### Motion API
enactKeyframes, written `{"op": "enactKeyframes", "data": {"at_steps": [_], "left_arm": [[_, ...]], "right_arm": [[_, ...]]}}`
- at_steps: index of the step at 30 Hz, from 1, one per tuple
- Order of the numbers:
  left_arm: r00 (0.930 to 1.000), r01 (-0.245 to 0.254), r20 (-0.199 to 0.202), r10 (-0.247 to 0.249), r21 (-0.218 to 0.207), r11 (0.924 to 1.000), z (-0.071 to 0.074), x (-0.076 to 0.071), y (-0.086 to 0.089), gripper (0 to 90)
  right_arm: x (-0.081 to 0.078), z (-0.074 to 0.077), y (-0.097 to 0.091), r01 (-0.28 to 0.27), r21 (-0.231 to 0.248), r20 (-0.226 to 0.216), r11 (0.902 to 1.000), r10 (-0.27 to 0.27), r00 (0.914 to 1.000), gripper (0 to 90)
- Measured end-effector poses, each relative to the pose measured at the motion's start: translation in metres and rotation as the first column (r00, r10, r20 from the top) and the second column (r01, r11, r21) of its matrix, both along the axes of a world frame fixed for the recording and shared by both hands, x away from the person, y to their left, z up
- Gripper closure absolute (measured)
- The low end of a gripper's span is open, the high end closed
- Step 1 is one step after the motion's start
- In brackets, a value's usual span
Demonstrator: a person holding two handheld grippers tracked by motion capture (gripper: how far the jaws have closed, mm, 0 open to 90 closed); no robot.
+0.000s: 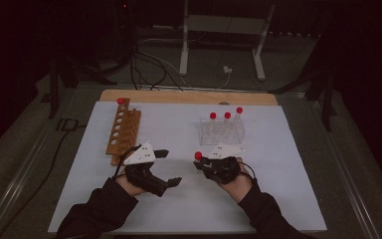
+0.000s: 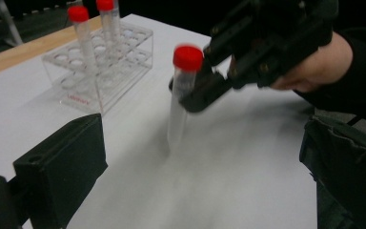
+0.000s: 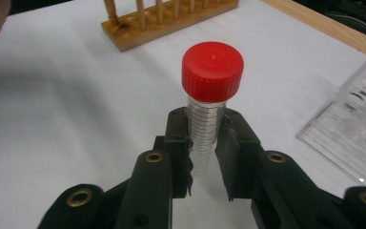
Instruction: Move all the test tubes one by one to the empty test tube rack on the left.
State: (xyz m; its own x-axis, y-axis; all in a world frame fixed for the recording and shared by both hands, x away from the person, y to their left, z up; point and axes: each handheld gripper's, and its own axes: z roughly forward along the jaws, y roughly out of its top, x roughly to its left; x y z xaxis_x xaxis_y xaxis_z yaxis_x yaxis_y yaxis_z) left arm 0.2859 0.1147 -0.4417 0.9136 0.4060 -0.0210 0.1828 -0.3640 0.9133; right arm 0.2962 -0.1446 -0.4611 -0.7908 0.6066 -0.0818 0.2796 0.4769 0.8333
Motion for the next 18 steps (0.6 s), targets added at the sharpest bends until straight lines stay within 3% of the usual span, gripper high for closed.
{"op": "enactKeyframes", "data": {"at_steps": [8, 11, 18], "left_arm": [[0.9990, 0.022, 0.039, -0.022, -0.015, 0.9996, 0.010, 0.007, -0.018, 15.2], [0.9988, 0.024, 0.043, -0.024, -0.012, 0.9996, 0.010, 0.009, -0.024, 17.3], [0.9987, 0.024, 0.045, -0.024, -0.001, 0.9997, 0.004, 0.015, -0.037, 33.0]], "right_arm": [[-0.004, -0.002, 0.002, -0.017, 0.001, -0.006, 0.9998, 0.017, 0.9998, 74.6], [-0.004, -0.002, 0.001, -0.019, 0.002, -0.010, 0.9998, 0.019, 0.9998, 74.7], [-0.006, -0.002, 0.002, -0.026, -0.002, -0.005, 0.9997, 0.026, 0.9997, 74.6]]}}
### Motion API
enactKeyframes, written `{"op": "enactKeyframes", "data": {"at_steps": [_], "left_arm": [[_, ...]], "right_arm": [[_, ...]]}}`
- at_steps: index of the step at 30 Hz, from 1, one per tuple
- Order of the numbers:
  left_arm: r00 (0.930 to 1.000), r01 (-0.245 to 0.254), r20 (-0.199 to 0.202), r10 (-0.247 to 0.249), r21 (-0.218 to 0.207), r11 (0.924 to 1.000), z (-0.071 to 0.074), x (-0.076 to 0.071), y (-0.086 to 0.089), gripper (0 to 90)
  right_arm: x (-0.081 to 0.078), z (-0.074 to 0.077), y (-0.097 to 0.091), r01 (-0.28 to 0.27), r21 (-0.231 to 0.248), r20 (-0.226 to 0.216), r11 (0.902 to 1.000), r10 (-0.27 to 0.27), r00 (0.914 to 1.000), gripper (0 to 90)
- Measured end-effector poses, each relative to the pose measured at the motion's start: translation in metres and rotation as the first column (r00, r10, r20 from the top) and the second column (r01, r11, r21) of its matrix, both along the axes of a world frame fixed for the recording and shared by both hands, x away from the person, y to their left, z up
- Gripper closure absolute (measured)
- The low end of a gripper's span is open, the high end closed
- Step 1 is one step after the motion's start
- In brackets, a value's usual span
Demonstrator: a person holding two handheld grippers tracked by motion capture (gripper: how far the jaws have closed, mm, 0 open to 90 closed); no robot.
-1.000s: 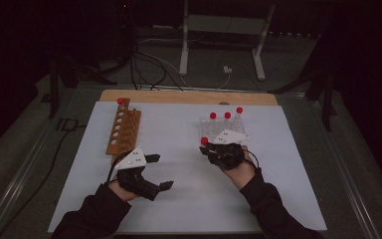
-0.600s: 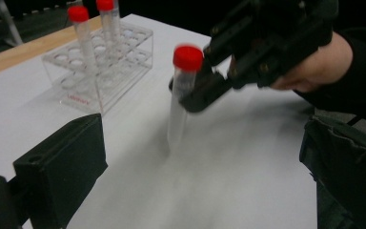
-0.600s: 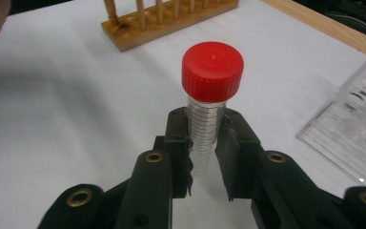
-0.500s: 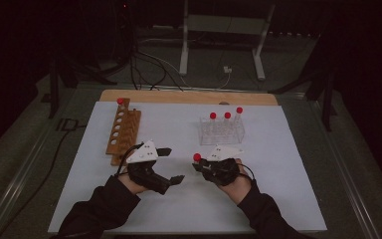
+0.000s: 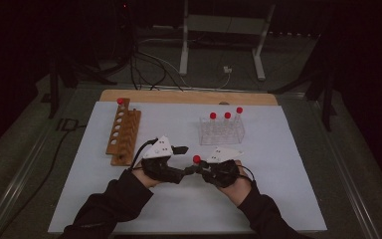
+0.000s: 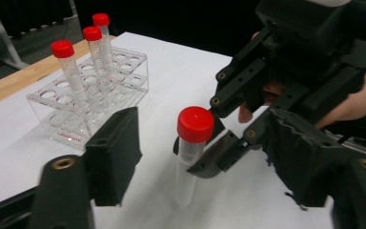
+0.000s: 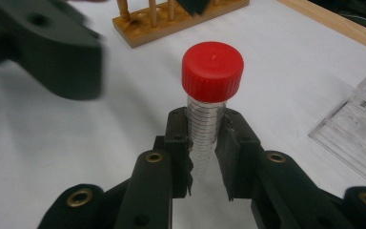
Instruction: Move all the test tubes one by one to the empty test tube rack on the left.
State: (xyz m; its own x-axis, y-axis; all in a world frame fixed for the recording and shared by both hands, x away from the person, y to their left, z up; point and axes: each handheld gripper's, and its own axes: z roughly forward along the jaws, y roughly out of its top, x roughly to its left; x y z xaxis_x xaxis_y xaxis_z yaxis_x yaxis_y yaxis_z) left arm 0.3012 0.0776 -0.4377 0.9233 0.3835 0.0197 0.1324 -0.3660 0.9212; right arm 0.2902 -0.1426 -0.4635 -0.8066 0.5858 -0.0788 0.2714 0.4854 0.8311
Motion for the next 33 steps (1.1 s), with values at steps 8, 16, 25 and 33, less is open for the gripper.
{"op": "enactKeyframes", "data": {"at_steps": [8, 16, 25, 33], "left_arm": [[0.9993, -0.034, 0.018, 0.033, 0.025, 0.9991, -0.005, 0.006, -0.011, 51.2], [0.9997, -0.011, 0.024, 0.010, 0.037, 0.9993, -0.008, 0.008, -0.018, 66.6], [0.9990, -0.004, 0.044, 0.002, 0.054, 0.9985, -0.006, 0.008, -0.020, 71.6], [0.9994, 0.004, 0.035, -0.007, 0.069, 0.9976, -0.003, 0.008, -0.020, 72.1]], "right_arm": [[0.000, 0.001, -0.001, 0.003, -0.001, 0.002, 1.0000, -0.003, 1.0000, 74.6], [0.000, 0.001, -0.002, 0.006, 0.000, 0.001, 1.0000, -0.006, 1.0000, 74.6], [0.000, 0.002, -0.004, 0.009, 0.003, 0.004, 1.0000, -0.009, 1.0000, 74.6], [0.000, 0.003, -0.004, 0.007, 0.015, -0.008, 0.9999, -0.006, 0.9999, 74.3]]}}
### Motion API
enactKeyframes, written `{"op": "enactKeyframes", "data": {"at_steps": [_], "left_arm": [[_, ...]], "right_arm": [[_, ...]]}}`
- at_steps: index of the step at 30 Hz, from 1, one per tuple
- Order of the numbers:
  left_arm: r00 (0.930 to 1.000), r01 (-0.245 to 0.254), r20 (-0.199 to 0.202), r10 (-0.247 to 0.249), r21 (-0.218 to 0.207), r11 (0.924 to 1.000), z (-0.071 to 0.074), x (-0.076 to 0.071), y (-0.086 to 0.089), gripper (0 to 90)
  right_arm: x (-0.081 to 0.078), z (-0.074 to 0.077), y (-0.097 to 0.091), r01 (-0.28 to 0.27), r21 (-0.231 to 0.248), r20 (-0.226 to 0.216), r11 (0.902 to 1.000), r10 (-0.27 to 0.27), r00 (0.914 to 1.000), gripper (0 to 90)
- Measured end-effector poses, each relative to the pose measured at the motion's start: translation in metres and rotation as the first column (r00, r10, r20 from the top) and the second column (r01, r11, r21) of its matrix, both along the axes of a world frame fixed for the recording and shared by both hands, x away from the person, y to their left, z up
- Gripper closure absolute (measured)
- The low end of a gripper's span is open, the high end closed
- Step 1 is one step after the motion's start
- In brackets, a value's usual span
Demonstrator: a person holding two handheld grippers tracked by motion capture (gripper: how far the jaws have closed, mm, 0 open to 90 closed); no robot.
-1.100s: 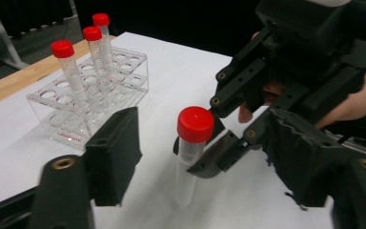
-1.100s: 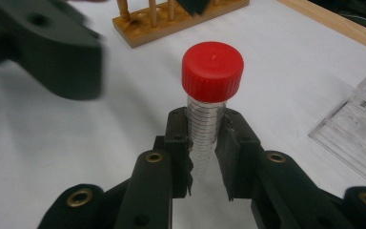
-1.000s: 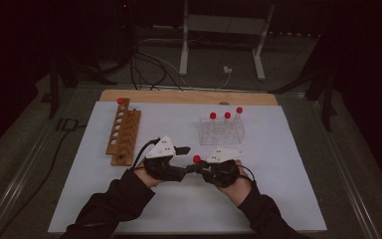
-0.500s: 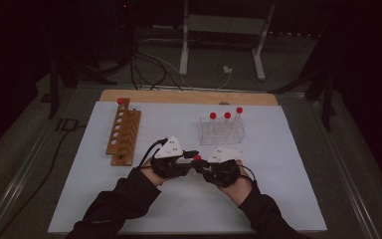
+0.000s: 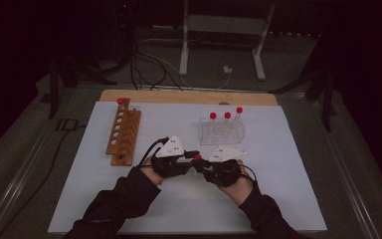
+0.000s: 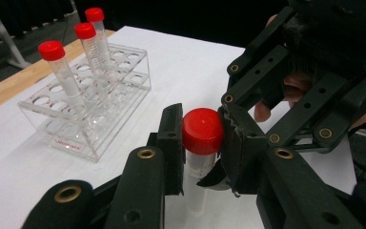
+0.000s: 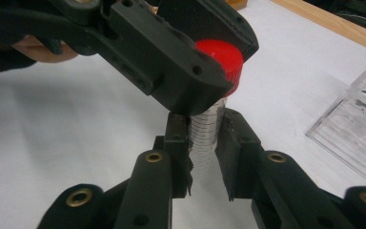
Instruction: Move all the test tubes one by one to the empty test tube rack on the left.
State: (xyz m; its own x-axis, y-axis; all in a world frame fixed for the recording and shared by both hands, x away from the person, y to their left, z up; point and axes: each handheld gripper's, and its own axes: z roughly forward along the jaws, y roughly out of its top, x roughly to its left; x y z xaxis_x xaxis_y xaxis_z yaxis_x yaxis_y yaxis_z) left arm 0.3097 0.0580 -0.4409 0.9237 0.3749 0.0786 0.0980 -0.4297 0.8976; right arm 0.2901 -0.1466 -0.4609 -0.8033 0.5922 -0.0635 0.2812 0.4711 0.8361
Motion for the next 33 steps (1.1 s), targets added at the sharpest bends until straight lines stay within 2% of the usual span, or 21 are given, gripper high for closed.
{"op": "enactKeyframes", "data": {"at_steps": [2, 3, 15, 18, 24, 30, 33], "left_arm": [[1.0000, 0.001, 0.001, -0.001, -0.002, 1.0000, 0.002, 0.000, 0.001, 72.1], [0.9999, -0.008, 0.006, 0.008, 0.002, 1.0000, 0.003, 0.000, 0.002, 72.1], [0.9979, -0.061, 0.021, 0.062, -0.013, 0.9980, 0.021, 0.004, 0.025, 72.1], [0.9962, -0.082, 0.028, 0.083, -0.021, 0.9964, 0.026, 0.005, 0.032, 72.1], [0.9908, -0.125, 0.047, 0.127, -0.033, 0.9915, 0.039, 0.009, 0.048, 72.1], [0.9845, -0.170, 0.038, 0.171, -0.042, 0.9846, 0.046, 0.017, 0.064, 72.1], [0.9792, -0.198, 0.038, 0.199, -0.045, 0.9792, 0.048, 0.021, 0.072, 72.1]], "right_arm": [[-0.001, 0.000, 0.001, 0.000, -0.001, 0.006, 1.0000, 0.000, 1.0000, 73.4], [-0.001, 0.000, 0.000, -0.003, 0.013, 0.001, 0.9999, 0.003, 1.0000, 70.9], [-0.002, 0.005, -0.002, 0.001, 0.045, 0.014, 0.9990, -0.002, 0.9999, 44.7], [-0.002, 0.006, -0.002, 0.014, 0.054, 0.013, 0.9984, -0.014, 0.9998, 35.8], [-0.003, 0.009, -0.002, 0.021, 0.070, 0.017, 0.9973, -0.022, 0.9996, 22.4], [-0.004, 0.012, -0.001, 0.026, 0.072, 0.023, 0.9971, -0.027, 0.9994, 10.6], [-0.004, 0.012, 0.000, 0.025, 0.074, 0.023, 0.9969, -0.027, 0.9994, 6.8]]}}
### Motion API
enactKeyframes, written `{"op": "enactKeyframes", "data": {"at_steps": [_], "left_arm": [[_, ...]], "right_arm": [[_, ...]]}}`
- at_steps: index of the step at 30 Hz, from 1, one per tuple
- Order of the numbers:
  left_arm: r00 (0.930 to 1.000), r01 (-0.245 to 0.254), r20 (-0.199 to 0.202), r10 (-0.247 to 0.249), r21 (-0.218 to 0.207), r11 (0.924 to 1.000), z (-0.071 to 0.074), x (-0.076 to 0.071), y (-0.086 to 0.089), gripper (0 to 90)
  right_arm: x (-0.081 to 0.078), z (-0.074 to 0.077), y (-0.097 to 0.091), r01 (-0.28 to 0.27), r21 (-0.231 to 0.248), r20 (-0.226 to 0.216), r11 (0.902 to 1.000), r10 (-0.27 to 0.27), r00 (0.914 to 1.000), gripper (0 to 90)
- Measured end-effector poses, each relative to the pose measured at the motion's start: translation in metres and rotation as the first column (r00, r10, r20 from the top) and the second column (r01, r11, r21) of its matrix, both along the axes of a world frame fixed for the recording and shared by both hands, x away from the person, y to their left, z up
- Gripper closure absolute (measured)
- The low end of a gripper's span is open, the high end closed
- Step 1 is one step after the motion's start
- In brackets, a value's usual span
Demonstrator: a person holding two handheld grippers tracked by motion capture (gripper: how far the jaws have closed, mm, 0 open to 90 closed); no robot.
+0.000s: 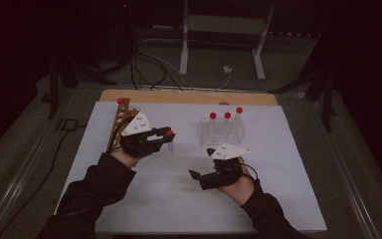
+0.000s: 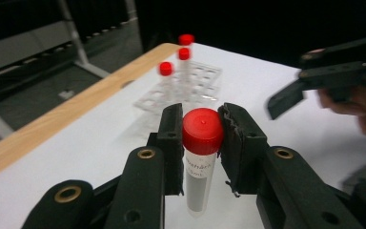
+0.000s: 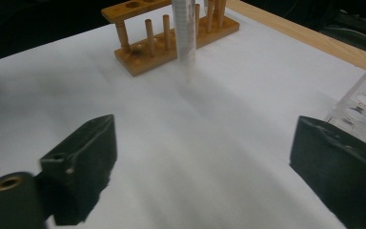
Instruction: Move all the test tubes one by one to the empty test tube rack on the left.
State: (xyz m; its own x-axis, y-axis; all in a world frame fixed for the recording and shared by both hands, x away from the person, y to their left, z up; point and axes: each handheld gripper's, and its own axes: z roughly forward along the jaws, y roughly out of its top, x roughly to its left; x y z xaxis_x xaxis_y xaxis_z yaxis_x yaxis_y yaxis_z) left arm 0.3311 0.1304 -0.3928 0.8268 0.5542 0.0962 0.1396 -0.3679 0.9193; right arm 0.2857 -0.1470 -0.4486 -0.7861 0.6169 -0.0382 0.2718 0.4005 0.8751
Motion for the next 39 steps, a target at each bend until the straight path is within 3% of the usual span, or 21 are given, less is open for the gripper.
{"op": "enactKeyframes", "data": {"at_steps": [9, 16, 30, 39], "left_arm": [[0.9967, -0.076, 0.025, 0.077, -0.017, 0.9970, 0.014, 0.012, 0.023, 72.1], [0.9867, -0.155, 0.043, 0.157, -0.040, 0.9871, 0.026, 0.025, 0.046, 72.1], [0.9514, -0.302, 0.047, 0.304, -0.050, 0.9520, 0.032, 0.053, 0.081, 72.1], [0.9225, -0.381, 0.041, 0.384, -0.063, 0.9225, 0.023, 0.067, 0.098, 72.1]], "right_arm": [[-0.001, 0.002, -0.003, -0.027, 0.031, -0.010, 0.9992, 0.027, 0.9996, 1.0], [-0.002, 0.004, -0.005, -0.050, 0.047, -0.007, 0.9977, 0.050, 0.9987, 0.0], [-0.002, 0.004, -0.005, -0.065, 0.050, -0.010, 0.9966, 0.066, 0.9978, 0.0], [-0.003, 0.004, -0.004, -0.078, 0.049, -0.008, 0.9958, 0.078, 0.9969, 0.0]]}}
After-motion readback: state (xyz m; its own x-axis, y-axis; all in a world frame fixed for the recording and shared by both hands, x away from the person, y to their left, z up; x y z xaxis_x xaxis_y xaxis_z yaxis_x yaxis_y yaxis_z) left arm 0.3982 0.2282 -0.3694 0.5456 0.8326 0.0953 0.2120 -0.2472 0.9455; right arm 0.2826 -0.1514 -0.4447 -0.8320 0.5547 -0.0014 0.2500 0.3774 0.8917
